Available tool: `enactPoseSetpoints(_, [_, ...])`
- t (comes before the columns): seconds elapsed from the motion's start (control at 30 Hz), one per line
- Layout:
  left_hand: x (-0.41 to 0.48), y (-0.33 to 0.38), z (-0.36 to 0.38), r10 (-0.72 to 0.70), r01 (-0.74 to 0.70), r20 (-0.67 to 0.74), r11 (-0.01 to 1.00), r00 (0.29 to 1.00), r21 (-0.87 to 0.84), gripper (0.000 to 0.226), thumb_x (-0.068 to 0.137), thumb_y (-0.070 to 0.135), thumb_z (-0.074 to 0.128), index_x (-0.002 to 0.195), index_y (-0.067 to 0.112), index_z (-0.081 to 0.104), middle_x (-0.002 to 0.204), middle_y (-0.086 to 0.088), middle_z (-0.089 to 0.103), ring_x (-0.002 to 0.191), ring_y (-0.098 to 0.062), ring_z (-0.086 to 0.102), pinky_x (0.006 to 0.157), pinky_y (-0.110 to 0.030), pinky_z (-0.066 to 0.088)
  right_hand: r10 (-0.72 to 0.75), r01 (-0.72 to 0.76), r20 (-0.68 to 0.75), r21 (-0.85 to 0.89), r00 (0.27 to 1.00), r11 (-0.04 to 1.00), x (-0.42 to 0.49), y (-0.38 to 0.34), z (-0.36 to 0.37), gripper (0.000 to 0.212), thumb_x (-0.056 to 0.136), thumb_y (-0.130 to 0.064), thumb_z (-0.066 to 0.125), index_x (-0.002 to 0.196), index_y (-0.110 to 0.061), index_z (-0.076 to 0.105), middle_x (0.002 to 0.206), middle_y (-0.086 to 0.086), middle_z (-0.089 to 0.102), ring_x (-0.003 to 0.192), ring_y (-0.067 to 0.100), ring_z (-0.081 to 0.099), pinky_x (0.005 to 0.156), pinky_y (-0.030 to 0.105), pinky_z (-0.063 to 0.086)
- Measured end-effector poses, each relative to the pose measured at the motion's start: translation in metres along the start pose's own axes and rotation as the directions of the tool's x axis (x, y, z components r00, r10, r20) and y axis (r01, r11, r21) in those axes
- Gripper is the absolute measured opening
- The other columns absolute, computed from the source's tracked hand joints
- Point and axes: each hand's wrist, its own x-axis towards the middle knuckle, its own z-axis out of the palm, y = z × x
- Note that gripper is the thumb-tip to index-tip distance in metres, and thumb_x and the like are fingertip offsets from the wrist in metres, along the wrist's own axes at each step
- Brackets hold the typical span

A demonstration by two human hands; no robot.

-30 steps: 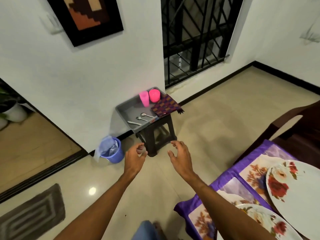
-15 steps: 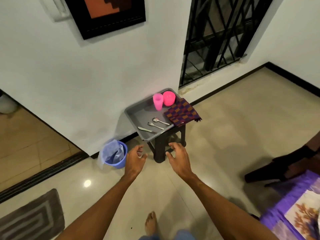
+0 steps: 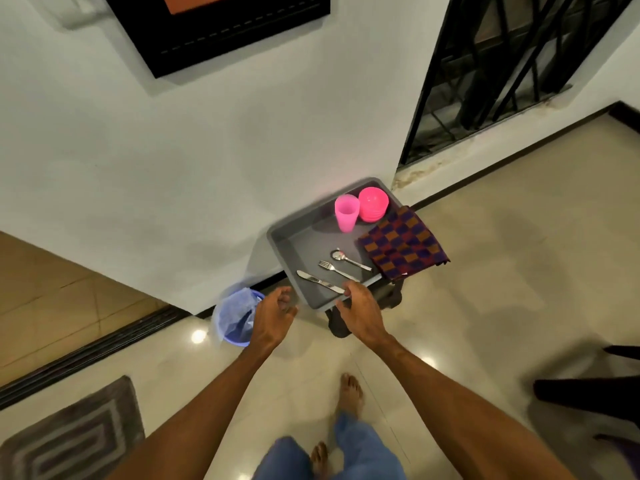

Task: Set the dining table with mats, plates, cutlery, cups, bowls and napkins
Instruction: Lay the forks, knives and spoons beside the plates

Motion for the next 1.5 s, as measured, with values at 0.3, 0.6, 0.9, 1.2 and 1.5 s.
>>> enactPoseSetpoints(0.3, [0.105,-0.026,0.034,-0.056,0.059,0.044,0.996,0.997,-0.070,0.036,0.094,0.010,0.064,0.130,0.007,0.058,0.113,-0.007,0.066,0.094,-0.015,0.064,0.086,-0.018,0.049,0.080,-0.043,0.176,-0.205,0.981,0.978,0.124,0.037,0.065,0.032,0.093,-0.015,0.065,0.124,-0.010,0.058,0.124,0.011,0.062,0.119,0.027,0.056,0.099,0.038,0.047])
enactPoseSetpoints(0.6, [0.181,-0.079,0.065,-0.037,0.038,0.015,0.992,0.999,-0.124,0.029,0.090,0.009,0.069,0.119,0.015,0.066,0.099,0.003,0.068,0.091,-0.016,0.065,0.083,-0.029,0.055,0.129,0.047,0.302,-0.513,0.945,0.857,0.200,0.067,0.153,0.055,0.092,-0.021,0.067,0.142,-0.012,0.046,0.139,0.013,0.049,0.130,0.031,0.046,0.110,0.042,0.041])
enactPoseSetpoints(0.9, [0.222,-0.102,0.071,-0.071,0.068,-0.012,0.982,0.997,-0.176,0.024,0.090,0.005,0.067,0.113,0.012,0.069,0.100,-0.002,0.072,0.090,-0.015,0.067,0.075,-0.008,0.046,0.096,0.157,0.348,-0.629,0.933,0.761,0.234,0.084,0.184,0.047,0.093,-0.025,0.066,0.135,-0.012,0.052,0.137,0.013,0.050,0.125,0.029,0.048,0.107,0.040,0.042])
enactPoseSetpoints(1.2, [0.228,-0.099,0.071,-0.082,0.073,-0.024,0.966,0.996,-0.249,0.027,0.092,0.008,0.066,0.118,0.015,0.068,0.106,0.000,0.072,0.098,-0.015,0.068,0.087,-0.030,0.056,0.080,0.148,0.374,-0.541,0.924,0.828,0.239,0.089,0.182,0.044,0.095,-0.024,0.064,0.134,-0.011,0.050,0.133,0.013,0.054,0.122,0.028,0.052,0.107,0.038,0.041])
enactPoseSetpoints(1.5, [0.222,-0.098,0.074,-0.099,0.088,-0.024,0.955,0.995,-0.283,0.030,0.092,0.008,0.067,0.121,0.015,0.066,0.109,-0.001,0.072,0.100,-0.016,0.068,0.090,-0.036,0.057,0.034,0.122,0.365,-0.398,0.930,0.909,0.235,0.097,0.172,0.045,0.092,-0.018,0.067,0.133,-0.012,0.050,0.125,0.014,0.060,0.119,0.030,0.056,0.107,0.036,0.040])
